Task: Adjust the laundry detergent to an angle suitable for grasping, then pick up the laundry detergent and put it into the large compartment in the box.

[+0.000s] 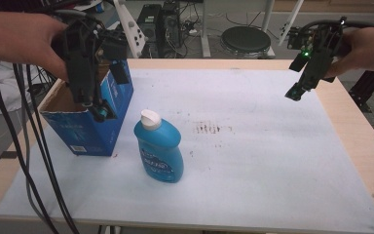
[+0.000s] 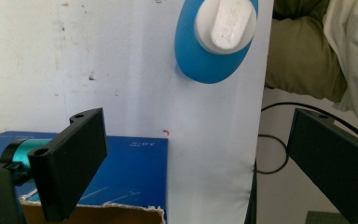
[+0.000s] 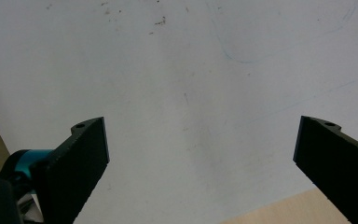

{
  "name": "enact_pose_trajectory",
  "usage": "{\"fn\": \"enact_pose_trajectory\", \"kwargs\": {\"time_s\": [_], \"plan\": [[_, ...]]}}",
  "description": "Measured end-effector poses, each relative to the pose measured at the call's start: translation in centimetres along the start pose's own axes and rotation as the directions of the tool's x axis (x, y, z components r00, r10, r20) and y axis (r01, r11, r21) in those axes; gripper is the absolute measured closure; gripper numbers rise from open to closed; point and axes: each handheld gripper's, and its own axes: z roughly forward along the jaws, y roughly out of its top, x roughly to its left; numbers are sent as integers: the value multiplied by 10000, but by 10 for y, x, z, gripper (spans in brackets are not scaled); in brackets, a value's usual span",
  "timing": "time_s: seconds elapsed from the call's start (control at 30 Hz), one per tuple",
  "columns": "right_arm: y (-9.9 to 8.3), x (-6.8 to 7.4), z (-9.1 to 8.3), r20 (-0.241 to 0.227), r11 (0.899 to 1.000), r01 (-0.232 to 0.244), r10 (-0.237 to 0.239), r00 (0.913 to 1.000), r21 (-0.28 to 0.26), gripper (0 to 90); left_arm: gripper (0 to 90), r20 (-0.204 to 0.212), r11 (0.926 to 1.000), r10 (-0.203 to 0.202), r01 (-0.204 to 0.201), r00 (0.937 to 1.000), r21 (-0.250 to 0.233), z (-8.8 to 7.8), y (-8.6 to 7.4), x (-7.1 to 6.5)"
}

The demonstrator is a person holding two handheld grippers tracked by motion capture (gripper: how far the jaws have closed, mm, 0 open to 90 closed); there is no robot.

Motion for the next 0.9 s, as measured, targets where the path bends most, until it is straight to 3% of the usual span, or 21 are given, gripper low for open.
{"fn": "enact_pose_trajectory", "kwargs": {"time_s": [0.17,0.47,0.67,0.9], "plan": [[-1,0,0,-13,10000,65,-65,10000,-73,23,52,58,10000,15,-16,10000,99,1,1,-1],[0,3,0,-21,9999,107,-107,9999,-108,23,52,-10,9990,392,-392,9992,-205,0,4,-5],[-2,2,1,13,10000,20,-20,10000,-75,23,52,121,9960,834,-830,9964,-333,1,12,-5],[-1,3,1,-5,9999,105,-106,9999,-103,23,52,145,9864,1602,-1596,9870,-401,5,27,-10]]}}
